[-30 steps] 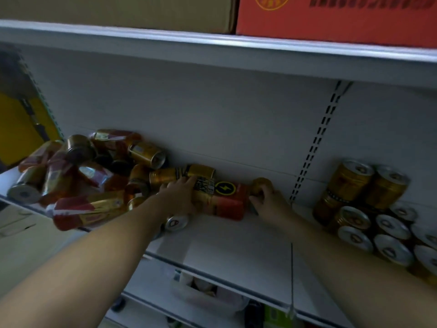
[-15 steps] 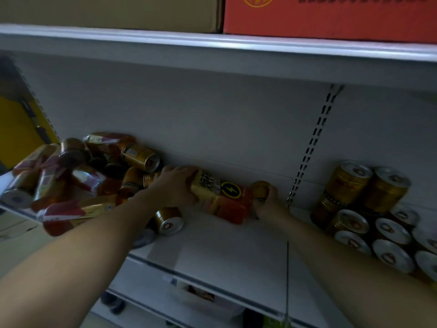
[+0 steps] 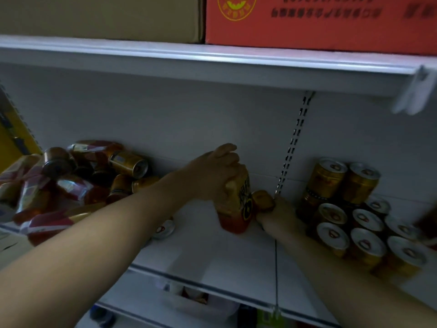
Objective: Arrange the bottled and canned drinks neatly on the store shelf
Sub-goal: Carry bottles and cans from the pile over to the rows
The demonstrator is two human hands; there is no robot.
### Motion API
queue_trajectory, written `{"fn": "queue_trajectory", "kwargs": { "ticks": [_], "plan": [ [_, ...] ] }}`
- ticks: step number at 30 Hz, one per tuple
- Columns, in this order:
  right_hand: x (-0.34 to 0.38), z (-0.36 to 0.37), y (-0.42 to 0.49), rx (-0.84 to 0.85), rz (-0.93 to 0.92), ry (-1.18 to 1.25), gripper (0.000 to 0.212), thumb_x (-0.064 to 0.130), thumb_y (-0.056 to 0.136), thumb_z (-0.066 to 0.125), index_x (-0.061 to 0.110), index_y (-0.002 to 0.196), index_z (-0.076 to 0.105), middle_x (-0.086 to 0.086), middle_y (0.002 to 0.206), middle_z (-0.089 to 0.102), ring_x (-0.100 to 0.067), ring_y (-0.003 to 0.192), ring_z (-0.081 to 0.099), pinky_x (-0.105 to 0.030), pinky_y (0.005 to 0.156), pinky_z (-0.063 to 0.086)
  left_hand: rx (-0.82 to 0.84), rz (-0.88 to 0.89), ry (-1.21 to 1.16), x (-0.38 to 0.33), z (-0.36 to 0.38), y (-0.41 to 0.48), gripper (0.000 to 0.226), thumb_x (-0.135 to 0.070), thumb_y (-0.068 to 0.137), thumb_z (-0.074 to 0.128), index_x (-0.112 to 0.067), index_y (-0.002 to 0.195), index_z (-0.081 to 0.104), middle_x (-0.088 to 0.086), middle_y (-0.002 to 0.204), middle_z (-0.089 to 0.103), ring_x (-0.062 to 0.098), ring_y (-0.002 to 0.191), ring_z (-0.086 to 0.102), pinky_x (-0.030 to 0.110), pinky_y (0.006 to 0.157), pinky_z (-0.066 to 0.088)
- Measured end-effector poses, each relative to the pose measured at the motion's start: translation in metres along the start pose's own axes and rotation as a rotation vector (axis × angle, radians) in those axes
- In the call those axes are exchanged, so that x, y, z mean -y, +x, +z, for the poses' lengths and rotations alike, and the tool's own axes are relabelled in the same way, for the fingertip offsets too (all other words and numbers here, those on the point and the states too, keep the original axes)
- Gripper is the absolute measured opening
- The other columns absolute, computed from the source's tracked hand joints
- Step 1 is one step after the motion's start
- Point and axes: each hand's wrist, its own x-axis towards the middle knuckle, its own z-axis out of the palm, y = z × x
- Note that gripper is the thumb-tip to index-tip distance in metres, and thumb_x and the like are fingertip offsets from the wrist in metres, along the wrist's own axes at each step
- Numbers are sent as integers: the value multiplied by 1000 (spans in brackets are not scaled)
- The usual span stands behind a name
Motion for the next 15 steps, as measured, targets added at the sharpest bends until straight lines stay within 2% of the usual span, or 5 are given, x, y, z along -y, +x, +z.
{"fn": "queue_trajectory", "kwargs": {
  "ticks": [4,6,9,12,15],
  "plan": [
    [11,-16,-22,-87,-140,-55,75,32,78,69,19,144,36,-11,137,47,-31,123,48,-38,99,44,-227,-146,-401,-37,15,14,52,-40,84,60,-10,126,59,17,149,29,34,137,25,51,106,31],
    [15,-26,-27,-169,-210,-50,76,20,78,68,16,146,33,-14,138,41,-30,124,43,-34,99,39,-314,-333,-654,-60,16,16,71,-27,83,70,-21,144,34,5,153,21,21,135,34,40,105,39],
    [9,-32,-31,-211,-278,-80,81,18,76,72,13,146,31,-14,138,38,-30,126,39,-30,97,34,-332,-712,-1049,-77,19,13,97,-30,77,78,-31,149,12,-10,139,39,5,121,44,26,97,38],
    [1,-26,-37,-167,-274,-91,84,37,72,72,11,143,36,-11,135,41,-30,126,39,-31,95,35,-369,-814,-1165,-80,33,1,66,-25,72,82,-43,120,40,-16,116,57,3,105,59,22,85,48],
    [-5,-12,-36,-99,-214,-48,96,59,59,68,19,141,37,-9,133,46,-27,119,48,-38,97,45,-334,-785,-1102,-84,41,-12,72,-22,59,87,-46,108,41,-12,109,56,1,97,58,31,86,53]
  ]
}}
